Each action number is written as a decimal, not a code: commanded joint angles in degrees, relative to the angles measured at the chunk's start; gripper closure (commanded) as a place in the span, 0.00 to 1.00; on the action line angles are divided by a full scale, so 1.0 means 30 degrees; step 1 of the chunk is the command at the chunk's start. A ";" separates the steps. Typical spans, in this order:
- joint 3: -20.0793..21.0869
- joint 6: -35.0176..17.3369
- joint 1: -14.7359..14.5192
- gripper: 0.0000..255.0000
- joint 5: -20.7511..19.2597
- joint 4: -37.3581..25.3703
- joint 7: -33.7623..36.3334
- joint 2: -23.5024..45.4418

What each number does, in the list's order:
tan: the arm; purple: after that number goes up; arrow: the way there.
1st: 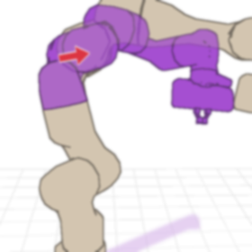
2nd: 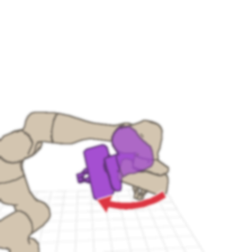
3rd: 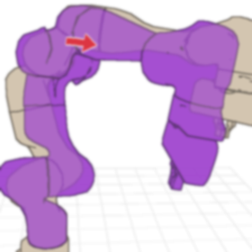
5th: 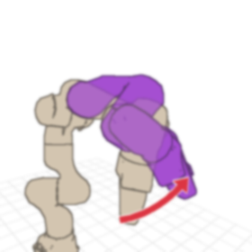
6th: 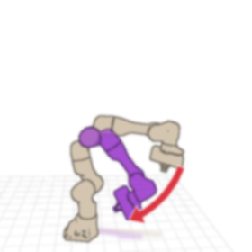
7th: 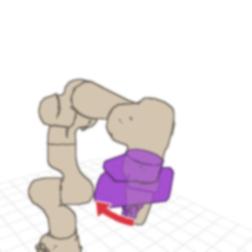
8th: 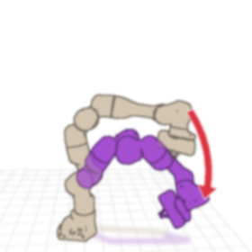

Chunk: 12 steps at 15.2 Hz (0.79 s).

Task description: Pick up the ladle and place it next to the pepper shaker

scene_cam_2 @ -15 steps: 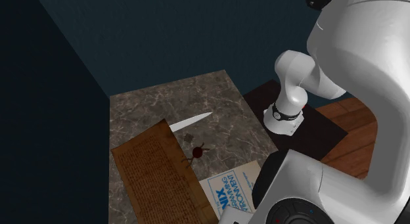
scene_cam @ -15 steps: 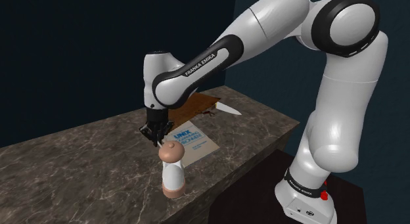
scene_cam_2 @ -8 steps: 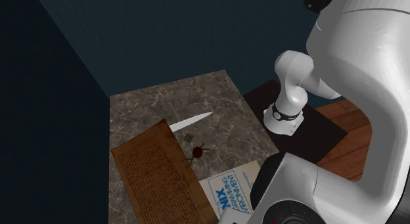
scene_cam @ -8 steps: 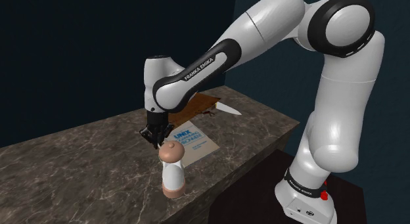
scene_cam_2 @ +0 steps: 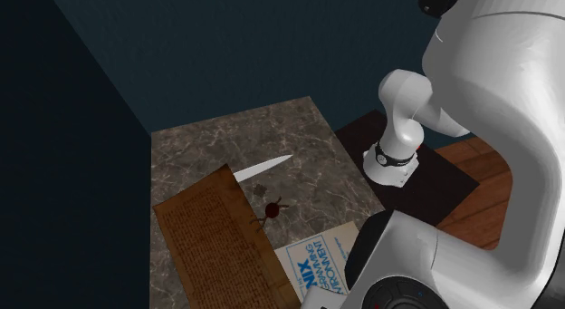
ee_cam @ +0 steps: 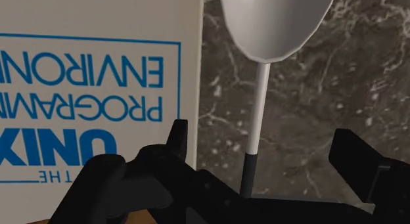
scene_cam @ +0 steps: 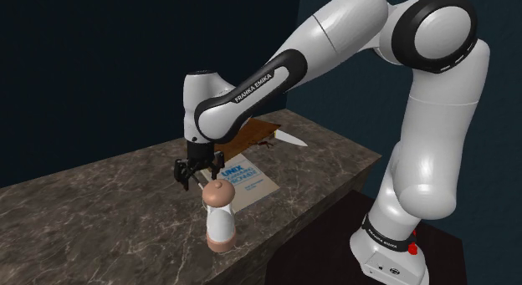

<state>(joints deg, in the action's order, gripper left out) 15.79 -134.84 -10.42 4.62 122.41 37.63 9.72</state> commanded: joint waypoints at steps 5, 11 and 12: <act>-0.0023 0.2240 0.0225 0.00 0.0374 -0.0773 -0.0272 -0.1486; -0.0024 0.2240 0.0224 0.00 0.0374 -0.0773 -0.0272 -0.1486; -0.0024 0.2236 0.0224 0.00 0.0374 -0.0772 -0.0272 -0.1485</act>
